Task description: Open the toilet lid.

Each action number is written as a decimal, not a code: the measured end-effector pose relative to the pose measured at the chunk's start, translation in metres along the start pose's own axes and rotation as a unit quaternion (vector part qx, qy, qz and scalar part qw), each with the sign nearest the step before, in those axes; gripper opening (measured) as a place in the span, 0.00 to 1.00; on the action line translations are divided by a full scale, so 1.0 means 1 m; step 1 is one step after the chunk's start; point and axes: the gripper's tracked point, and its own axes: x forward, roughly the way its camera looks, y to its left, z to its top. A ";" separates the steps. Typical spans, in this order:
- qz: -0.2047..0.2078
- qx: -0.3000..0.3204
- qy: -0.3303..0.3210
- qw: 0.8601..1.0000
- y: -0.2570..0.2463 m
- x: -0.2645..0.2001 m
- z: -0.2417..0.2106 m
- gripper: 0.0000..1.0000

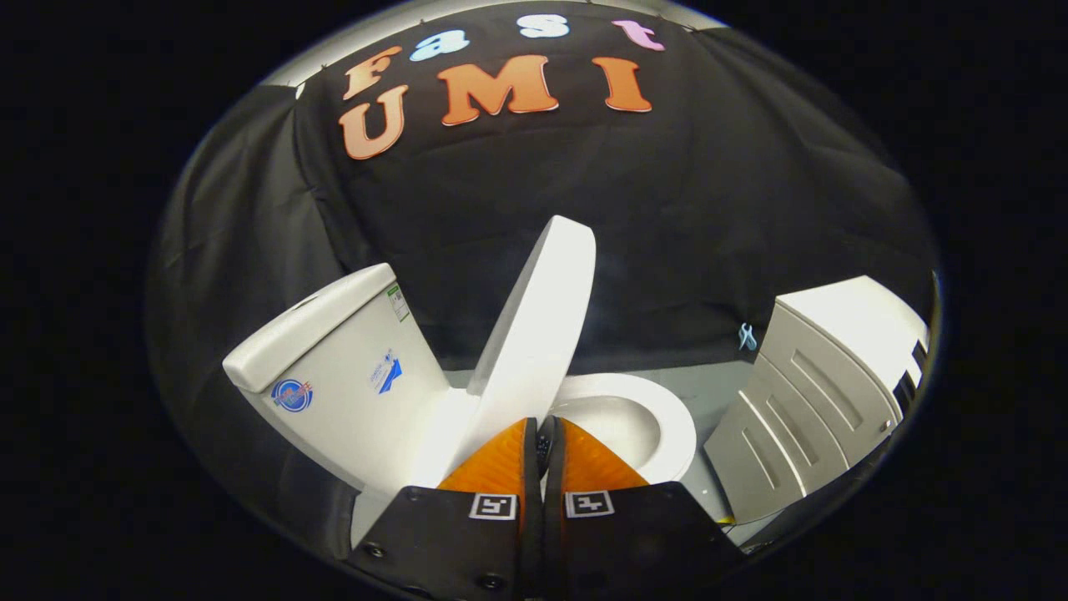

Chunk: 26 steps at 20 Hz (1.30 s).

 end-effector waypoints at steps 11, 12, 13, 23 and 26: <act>0.028 -0.108 -0.042 0.993 0.126 -0.012 0.027 0.08; 0.029 -0.121 -0.044 0.991 0.136 -0.011 0.027 0.08; 0.030 -0.131 -0.046 0.990 0.146 -0.011 0.027 0.08; 0.049 -0.165 -0.048 0.984 0.221 -0.007 0.019 0.08; 0.048 -0.180 -0.051 0.981 0.239 -0.006 0.015 0.08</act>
